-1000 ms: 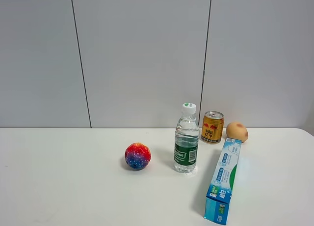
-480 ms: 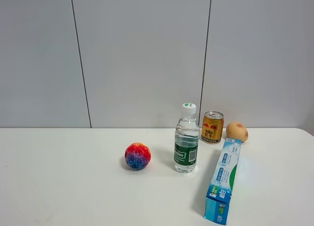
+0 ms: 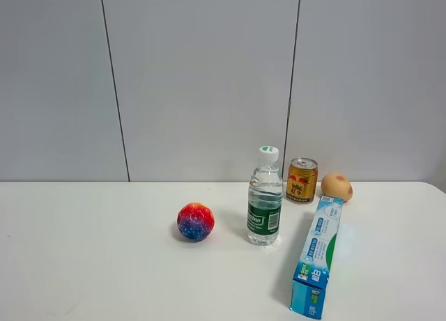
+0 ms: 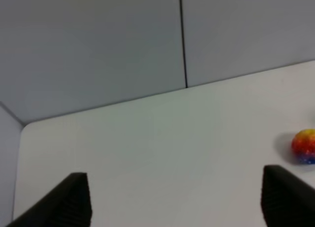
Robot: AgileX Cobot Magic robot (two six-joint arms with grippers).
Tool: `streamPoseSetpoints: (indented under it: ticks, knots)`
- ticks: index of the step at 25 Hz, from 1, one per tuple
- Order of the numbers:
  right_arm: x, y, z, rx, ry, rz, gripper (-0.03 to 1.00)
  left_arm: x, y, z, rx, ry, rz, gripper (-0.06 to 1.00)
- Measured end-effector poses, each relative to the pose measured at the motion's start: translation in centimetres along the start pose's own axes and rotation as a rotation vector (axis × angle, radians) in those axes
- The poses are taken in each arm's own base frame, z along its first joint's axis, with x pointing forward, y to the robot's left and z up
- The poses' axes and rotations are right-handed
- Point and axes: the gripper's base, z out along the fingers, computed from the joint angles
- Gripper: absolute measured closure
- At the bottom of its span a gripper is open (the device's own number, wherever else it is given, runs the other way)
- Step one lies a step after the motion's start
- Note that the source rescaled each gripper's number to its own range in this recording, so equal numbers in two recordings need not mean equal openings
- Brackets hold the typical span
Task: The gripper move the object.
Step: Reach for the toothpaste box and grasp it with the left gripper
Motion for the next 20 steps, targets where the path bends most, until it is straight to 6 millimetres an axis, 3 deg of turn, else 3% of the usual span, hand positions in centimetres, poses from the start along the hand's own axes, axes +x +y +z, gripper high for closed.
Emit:
streamPoseSetpoints:
  ticks: [4,6,7,8,10,14,16,17,20]
  knots:
    - [0.0,0.0,0.0,0.000,0.000,0.000,-0.03,-3.4,-2.7,5.7,0.098,0.051,0.100,0.12]
    - [0.0,0.0,0.0,0.000,0.000,0.000,-0.03,-4.3,-5.0,8.6,0.157,0.087,0.149,0.08]
    - [0.0,0.0,0.0,0.000,0.000,0.000,-0.03,-4.6,-6.3,9.6,0.189,0.098,0.165,0.08]
    - [0.0,0.0,0.0,0.000,0.000,0.000,-0.03,-4.6,-6.3,9.6,0.189,0.098,0.165,0.08]
    - [0.0,0.0,0.0,0.000,0.000,0.000,-0.03,-4.8,-8.9,12.2,0.242,0.140,0.189,0.07]
    - [0.0,0.0,0.0,0.000,0.000,0.000,-0.03,-3.9,-15.8,17.4,0.345,0.243,0.228,0.07]
    - [0.0,0.0,0.0,0.000,0.000,0.000,-0.03,-3.4,-19.0,18.9,0.384,0.273,0.240,0.07]
    - [0.0,0.0,0.0,0.000,0.000,0.000,-0.03,-2.8,-22.3,20.0,0.422,0.298,0.243,0.07]
    - [0.0,0.0,0.0,0.000,0.000,0.000,-0.03,-1.6,-26.8,21.4,0.467,0.328,0.256,0.07]
